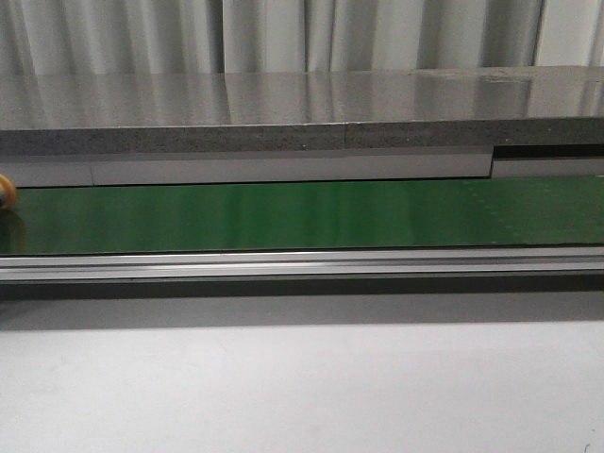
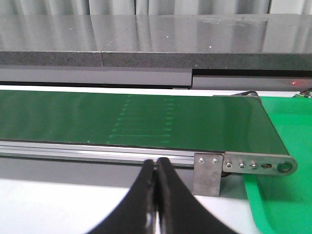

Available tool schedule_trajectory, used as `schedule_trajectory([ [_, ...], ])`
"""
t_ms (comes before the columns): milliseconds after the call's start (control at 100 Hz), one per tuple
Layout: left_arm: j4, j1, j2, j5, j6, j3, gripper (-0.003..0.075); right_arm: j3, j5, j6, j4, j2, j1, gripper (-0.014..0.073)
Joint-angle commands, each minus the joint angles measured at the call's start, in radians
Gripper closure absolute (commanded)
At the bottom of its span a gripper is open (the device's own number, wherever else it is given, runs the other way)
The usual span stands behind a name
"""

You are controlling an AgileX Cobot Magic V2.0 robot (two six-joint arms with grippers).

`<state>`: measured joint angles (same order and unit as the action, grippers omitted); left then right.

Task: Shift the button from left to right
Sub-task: 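Lower the button onto the belt and open the left gripper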

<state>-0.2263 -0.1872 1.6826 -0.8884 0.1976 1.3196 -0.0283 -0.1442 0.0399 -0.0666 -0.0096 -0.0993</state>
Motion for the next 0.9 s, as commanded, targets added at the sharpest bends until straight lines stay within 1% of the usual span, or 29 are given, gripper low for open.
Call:
schedule_trajectory([
  [0,-0.035,0.022,-0.104,0.073,0.008,0.022,0.0133,0.015,0.078,0.002,0.007,-0.02,-0.001,0.0661],
  [190,-0.035,0.109,-0.265,0.219,0.03,-0.088,0.0133,0.015,0.078,0.002,0.007,-0.02,-0.001,0.0661],
  [400,-0.01,0.212,-0.49,0.405,0.03,-0.293,0.0133,0.015,0.078,0.002,0.007,-0.02,-0.001,0.0661],
  [490,-0.01,0.226,-0.597,0.475,0.03,-0.388,0.0133,0.015,0.078,0.002,0.007,-0.02,-0.001,0.0661],
  [770,-0.008,0.225,-0.953,0.64,0.03,-0.678,0.0133,0.015,0.078,0.002,0.007,-0.02,-0.001,0.0661],
  [890,-0.008,0.225,-1.107,0.667,0.03,-0.768,0.0133,0.015,0.078,0.002,0.007,-0.02,-0.001,0.0661],
])
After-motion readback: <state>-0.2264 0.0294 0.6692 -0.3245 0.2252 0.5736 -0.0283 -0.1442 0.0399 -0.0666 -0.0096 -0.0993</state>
